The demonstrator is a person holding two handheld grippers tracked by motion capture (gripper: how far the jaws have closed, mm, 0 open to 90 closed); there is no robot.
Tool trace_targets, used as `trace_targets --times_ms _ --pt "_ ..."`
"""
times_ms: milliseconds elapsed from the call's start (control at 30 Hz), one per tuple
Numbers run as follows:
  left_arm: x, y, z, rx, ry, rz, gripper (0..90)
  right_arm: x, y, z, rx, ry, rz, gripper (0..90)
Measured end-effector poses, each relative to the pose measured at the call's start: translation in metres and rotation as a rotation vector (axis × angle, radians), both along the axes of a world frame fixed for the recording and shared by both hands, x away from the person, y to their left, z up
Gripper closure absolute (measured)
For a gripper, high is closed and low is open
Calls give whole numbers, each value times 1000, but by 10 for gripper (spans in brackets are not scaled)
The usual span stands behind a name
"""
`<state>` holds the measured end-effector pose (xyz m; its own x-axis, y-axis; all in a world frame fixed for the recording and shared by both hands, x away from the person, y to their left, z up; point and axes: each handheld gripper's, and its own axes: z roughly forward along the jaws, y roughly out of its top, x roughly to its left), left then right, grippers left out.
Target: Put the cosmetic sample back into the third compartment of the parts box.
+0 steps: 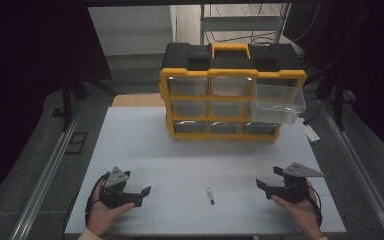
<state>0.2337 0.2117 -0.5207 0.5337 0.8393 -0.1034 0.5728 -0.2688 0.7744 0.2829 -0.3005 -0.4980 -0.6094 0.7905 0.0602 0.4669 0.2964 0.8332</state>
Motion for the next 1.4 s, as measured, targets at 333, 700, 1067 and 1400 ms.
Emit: trace_targets --times_ms 333,700,1067,1400 --pt "5 -3 -1 12 13 -6 59 0 0 -2 7 6 16 162" --pt "2 -2 -1 28 10 -1 59 8 3 -5 2 11 38 164" --pt "2 -3 -2 23 7 -13 61 5 3 -8 -12 21 40 164" --pt "4 -1 0 20 -2 -14 62 4 3 -3 -8 18 35 162"
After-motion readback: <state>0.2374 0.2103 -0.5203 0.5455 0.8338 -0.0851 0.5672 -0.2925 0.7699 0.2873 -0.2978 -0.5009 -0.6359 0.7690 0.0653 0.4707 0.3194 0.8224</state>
